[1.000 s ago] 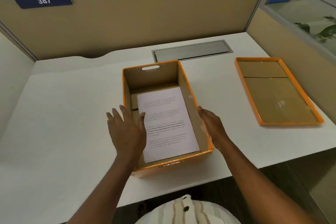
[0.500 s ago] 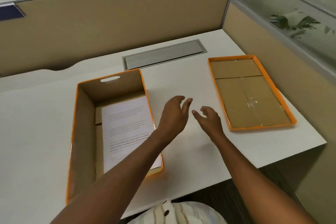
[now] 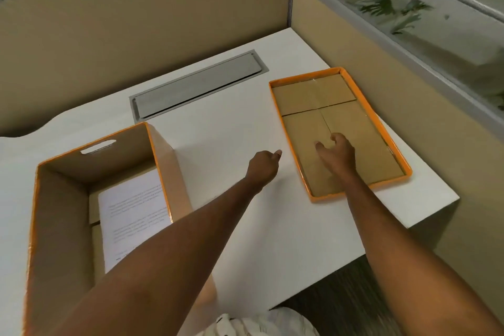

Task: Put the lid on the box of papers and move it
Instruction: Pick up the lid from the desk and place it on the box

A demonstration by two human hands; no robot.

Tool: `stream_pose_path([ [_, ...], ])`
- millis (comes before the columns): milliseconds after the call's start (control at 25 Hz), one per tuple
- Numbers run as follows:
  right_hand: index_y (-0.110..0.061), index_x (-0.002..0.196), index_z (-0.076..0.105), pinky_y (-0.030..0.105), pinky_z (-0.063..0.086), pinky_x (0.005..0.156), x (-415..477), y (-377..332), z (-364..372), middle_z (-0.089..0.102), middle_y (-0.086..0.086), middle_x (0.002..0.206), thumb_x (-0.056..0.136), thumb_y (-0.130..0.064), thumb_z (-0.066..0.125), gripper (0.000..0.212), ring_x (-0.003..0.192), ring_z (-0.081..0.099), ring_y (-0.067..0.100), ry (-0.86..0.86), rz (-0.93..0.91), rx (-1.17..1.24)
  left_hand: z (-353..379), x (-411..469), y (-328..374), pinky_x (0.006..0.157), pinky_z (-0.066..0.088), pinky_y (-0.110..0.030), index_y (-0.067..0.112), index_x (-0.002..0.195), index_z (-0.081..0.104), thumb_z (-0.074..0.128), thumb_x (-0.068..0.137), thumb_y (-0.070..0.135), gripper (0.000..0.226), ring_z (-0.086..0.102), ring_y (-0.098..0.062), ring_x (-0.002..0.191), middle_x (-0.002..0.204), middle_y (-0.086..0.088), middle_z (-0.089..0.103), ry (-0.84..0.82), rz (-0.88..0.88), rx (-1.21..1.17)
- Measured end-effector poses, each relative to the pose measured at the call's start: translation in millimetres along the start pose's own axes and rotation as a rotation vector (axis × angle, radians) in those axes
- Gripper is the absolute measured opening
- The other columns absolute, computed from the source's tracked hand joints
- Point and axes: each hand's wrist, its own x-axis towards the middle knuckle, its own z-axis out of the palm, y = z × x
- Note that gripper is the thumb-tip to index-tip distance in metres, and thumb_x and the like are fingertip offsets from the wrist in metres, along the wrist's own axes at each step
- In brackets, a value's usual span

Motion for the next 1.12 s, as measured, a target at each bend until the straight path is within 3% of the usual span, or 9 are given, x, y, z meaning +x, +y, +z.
stream_pose_path([
  [80,-0.004,0.136,0.044,0.038,0.041,0.098,24.1,6.9,-14.0,0.048,0.017,0.14,0.083,-0.036,0.064,0.065,0.128,0.046,0.034,0.073,0.036,-0.049,11.2,11.0,4.4,0.072,0.044,-0.036,0.013,0.078,0.046,0.045,0.097,0.04,0.033,0.049,-0.024,0.076,0.084,-0.013,0.051,-0.051,-0.035,-0.048],
  [240,0.003,0.131,0.043,0.047,0.042,0.098,65.2,27.3,-45.3,0.048,0.022,0.136,0.083,-0.031,0.063,0.062,0.125,0.046,0.039,0.258,0.132,-0.207,32.7,32.0,5.9,0.086,0.054,-0.047,0.01,0.085,0.052,0.052,0.094,0.041,0.032,0.057,-0.028,0.074,0.087,-0.018,0.058,-0.098,-0.101,-0.126],
  [400,0.003,0.129,0.044,0.049,0.039,0.099,86.4,39.5,-57.8,0.047,0.022,0.135,0.082,-0.03,0.064,0.061,0.124,0.044,0.04,0.323,0.165,-0.367,46.0,45.0,4.2,0.081,0.056,-0.041,-0.003,0.115,0.058,0.059,0.091,0.038,0.048,0.062,-0.027,0.078,0.107,-0.023,0.066,-0.108,-0.163,-0.286],
  [520,0.001,0.127,0.045,0.051,0.038,0.099,92.3,45.3,-55.8,0.049,0.022,0.133,0.082,-0.033,0.063,0.058,0.122,0.045,0.041,0.298,0.217,-0.452,49.5,48.8,6.2,0.079,0.056,-0.039,-0.002,0.126,0.053,0.06,0.091,0.037,0.053,0.062,-0.025,0.078,0.105,-0.019,0.063,-0.145,-0.183,-0.345],
  [680,0.001,0.123,0.047,0.051,0.036,0.097,92.6,46.3,-53.1,0.052,0.024,0.129,0.086,-0.03,0.059,0.05,0.12,0.046,0.043,0.276,0.236,-0.52,48.2,46.6,8.4,0.073,0.058,-0.037,-0.001,0.124,0.051,0.059,0.092,0.03,0.045,0.059,-0.025,0.085,0.111,-0.017,0.057,-0.159,-0.171,-0.358],
  [840,-0.001,0.119,0.053,0.048,0.038,0.096,88.7,37.5,-59.1,0.053,0.022,0.127,0.088,-0.03,0.056,0.042,0.119,0.046,0.041,0.157,0.258,-0.558,32.3,41.9,2.1,0.081,0.055,-0.043,0.001,0.107,0.061,0.053,0.088,0.0,0.02,0.057,-0.027,0.086,0.1,-0.014,0.06,-0.062,-0.11,-0.238],
  [960,0.0,0.118,0.053,0.045,0.042,0.093,85.5,22.3,-61.1,0.054,0.023,0.126,0.09,-0.028,0.053,0.04,0.116,0.049,0.043,-0.033,0.263,-0.46,7.6,34.5,-3.3,0.068,0.042,-0.037,0.003,0.09,0.064,0.042,0.077,-0.013,0.03,0.05,-0.027,0.079,0.088,-0.012,0.056,0.07,-0.113,-0.236],
  [1120,0.002,0.126,0.044,0.039,0.043,0.086,67.6,-6.8,-52.4,0.053,0.024,0.129,0.094,-0.018,0.045,0.038,0.115,0.052,0.041,-0.11,0.218,-0.321,-19.3,18.9,-4.4,0.072,0.046,-0.037,0.002,0.099,0.068,0.041,0.078,-0.015,0.038,0.055,-0.026,0.083,0.093,-0.009,0.061,0.161,-0.085,-0.288],
])
